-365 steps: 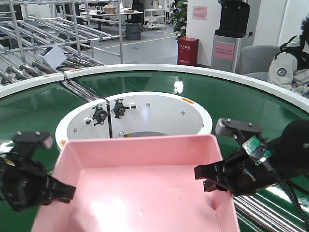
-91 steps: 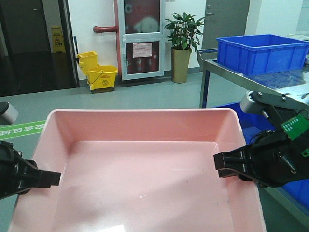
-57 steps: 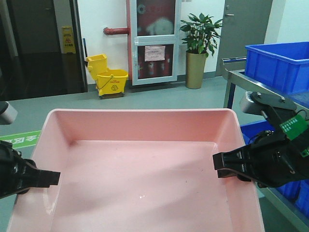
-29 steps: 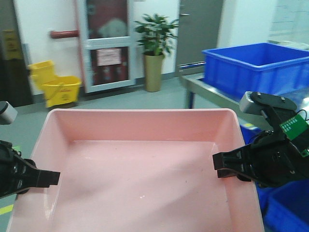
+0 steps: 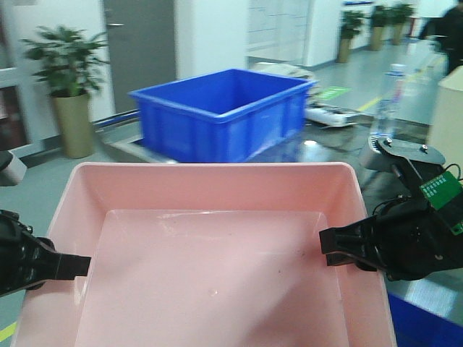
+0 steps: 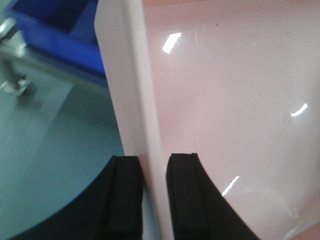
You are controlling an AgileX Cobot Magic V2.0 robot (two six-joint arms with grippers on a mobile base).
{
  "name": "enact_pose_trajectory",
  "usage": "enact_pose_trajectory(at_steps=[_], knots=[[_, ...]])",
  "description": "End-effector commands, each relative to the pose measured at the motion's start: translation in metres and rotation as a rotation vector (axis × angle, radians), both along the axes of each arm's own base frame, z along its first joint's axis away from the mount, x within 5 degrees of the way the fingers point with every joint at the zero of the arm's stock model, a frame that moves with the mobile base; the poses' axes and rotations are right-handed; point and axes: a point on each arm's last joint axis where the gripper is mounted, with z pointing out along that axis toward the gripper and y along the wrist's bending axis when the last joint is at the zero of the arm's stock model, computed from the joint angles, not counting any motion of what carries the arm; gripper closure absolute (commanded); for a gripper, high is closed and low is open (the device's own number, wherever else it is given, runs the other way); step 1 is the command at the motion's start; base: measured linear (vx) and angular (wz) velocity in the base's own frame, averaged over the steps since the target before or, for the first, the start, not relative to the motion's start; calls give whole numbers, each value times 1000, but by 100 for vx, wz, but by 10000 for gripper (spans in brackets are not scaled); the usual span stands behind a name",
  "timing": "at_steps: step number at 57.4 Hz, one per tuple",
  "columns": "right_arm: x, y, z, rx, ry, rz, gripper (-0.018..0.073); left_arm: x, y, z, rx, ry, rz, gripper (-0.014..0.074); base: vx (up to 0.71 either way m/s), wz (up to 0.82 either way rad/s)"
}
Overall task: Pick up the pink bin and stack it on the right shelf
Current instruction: 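Hold the pink bin with both grippers while the base drives to the table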
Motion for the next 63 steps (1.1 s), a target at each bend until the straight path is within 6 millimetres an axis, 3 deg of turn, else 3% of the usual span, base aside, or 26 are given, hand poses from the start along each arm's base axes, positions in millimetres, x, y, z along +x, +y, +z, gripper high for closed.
enact_pose_trajectory(at_steps=[1,63], knots=[[-1,-7,24,-9,-150,-17,568,-4,1,20,-27,-105,5,601,42,-77],[-1,-7,24,-8,-151,-17,568,-4,1,20,-27,-105,5,601,30,-61]])
